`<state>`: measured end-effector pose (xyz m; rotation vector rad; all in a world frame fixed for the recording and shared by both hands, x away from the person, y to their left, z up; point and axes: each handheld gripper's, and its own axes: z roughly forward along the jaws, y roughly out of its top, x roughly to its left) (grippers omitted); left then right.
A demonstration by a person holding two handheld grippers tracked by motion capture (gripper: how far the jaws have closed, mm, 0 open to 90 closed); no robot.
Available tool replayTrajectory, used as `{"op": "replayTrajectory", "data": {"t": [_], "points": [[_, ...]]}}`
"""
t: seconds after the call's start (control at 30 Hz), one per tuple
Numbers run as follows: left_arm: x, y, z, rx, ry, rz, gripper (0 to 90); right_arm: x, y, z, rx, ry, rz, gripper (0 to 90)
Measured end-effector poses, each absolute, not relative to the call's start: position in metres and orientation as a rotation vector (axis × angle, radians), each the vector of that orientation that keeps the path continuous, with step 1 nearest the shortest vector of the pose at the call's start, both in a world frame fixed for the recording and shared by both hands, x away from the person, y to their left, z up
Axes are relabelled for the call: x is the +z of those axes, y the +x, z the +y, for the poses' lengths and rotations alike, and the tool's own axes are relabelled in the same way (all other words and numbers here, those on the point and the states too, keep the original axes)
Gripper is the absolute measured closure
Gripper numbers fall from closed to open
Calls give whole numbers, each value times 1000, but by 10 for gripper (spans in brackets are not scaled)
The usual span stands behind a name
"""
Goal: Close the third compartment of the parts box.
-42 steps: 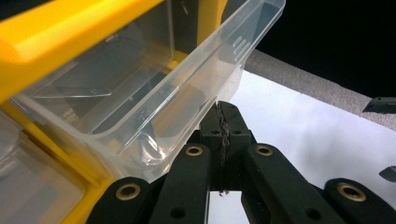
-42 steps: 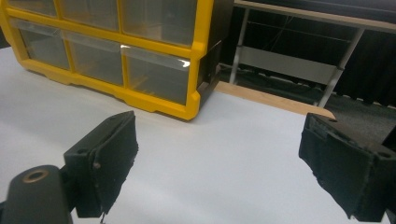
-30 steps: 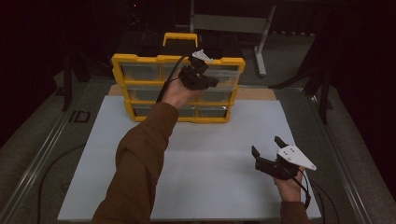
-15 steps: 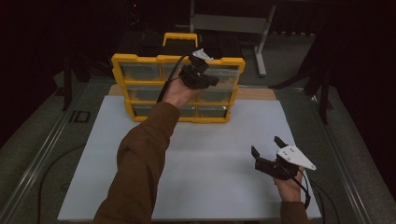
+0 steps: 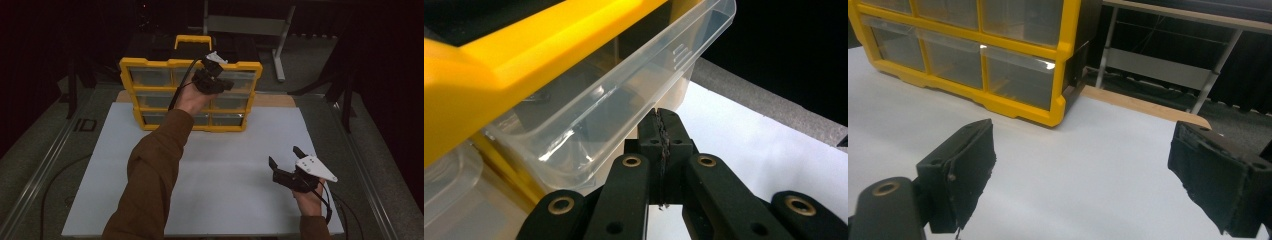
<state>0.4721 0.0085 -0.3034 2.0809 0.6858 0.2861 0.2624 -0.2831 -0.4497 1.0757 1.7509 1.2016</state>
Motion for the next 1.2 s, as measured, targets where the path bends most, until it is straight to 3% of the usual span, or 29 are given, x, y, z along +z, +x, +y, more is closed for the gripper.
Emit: {"op": "replayTrajectory", "data": {"t": [1.2], "points": [[-318, 477, 15, 384, 2061, 838, 900, -450, 262, -282, 1200, 1074, 1752, 110]]}}
